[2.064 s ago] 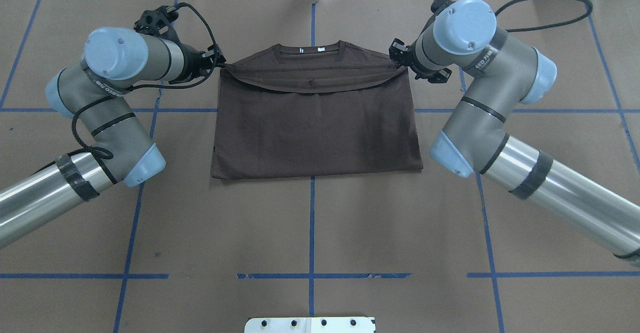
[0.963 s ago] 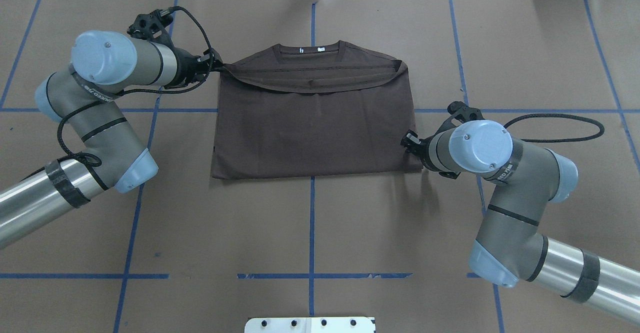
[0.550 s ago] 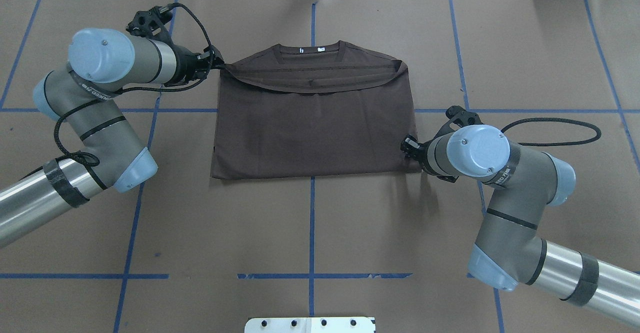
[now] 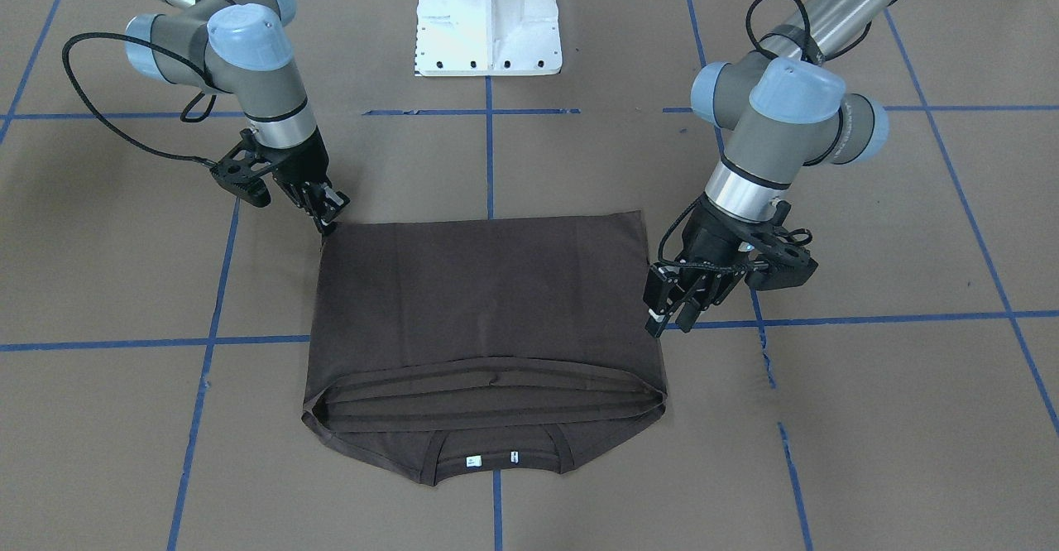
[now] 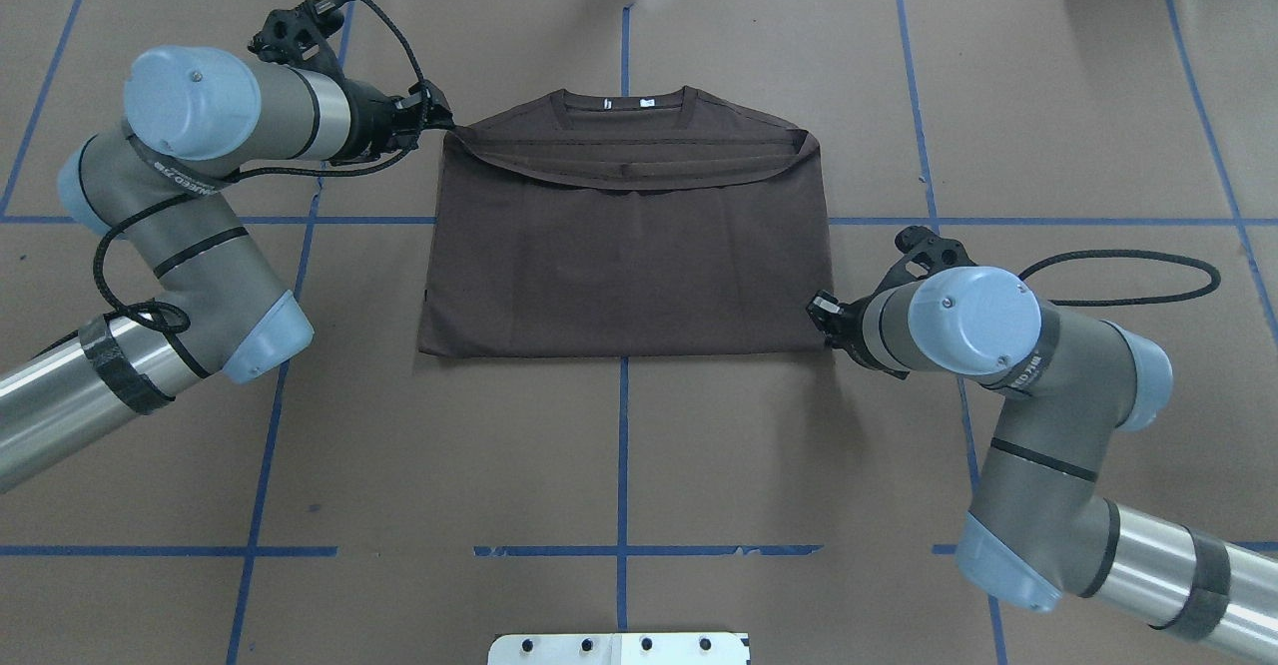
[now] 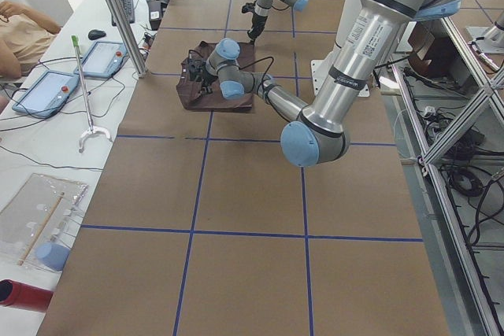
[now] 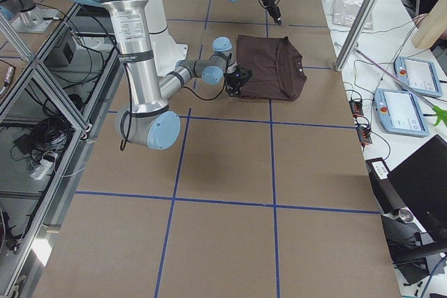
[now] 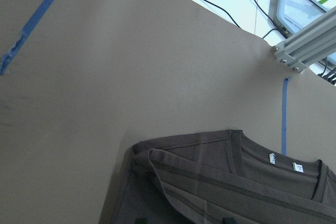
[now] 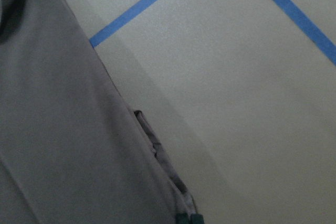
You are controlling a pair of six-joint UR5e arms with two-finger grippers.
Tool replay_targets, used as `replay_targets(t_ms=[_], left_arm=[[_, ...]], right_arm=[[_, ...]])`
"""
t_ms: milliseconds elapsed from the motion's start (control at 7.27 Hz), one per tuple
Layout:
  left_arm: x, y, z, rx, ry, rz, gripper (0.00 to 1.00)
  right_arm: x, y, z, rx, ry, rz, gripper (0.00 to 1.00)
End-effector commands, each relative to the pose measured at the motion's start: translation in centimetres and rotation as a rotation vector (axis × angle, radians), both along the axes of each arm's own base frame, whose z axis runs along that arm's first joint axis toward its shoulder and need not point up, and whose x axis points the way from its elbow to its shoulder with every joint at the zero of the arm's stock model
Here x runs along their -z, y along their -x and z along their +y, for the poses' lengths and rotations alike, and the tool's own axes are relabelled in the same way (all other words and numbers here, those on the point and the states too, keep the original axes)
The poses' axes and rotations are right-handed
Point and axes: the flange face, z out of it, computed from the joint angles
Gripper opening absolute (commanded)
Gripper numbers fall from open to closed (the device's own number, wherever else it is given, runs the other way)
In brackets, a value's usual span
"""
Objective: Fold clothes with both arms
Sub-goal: 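Drag the folded shirt toward the robot with the right gripper while the left gripper withdraws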
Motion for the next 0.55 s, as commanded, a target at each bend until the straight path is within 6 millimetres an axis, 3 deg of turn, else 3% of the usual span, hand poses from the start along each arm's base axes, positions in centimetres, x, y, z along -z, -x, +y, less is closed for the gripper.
replay_targets(t_ms=[0, 138, 275, 413], left_arm=[[1.9, 0.8, 0.7, -0.001, -0.027, 0.028, 0.57], [2.4, 1.1, 1.1, -0.002, -0.035, 0.037, 0.57], [2.4, 1.8, 2.0, -0.007, -0.043, 0.045, 0.57], [2.0, 2.6, 3.4, -0.045, -0.040, 0.058, 0.57]], right_arm=[[1.6, -4.3, 8.9, 0.121, -0.016, -0.047, 0.00], [2.6, -5.1, 14.8, 0.258, 0.022, -0.077, 0.00], [3.6, -6.2, 19.4, 0.398, 0.065, -0.109, 0.00], [3.9, -5.1, 23.4, 0.522, 0.095, -0.120, 0.00]])
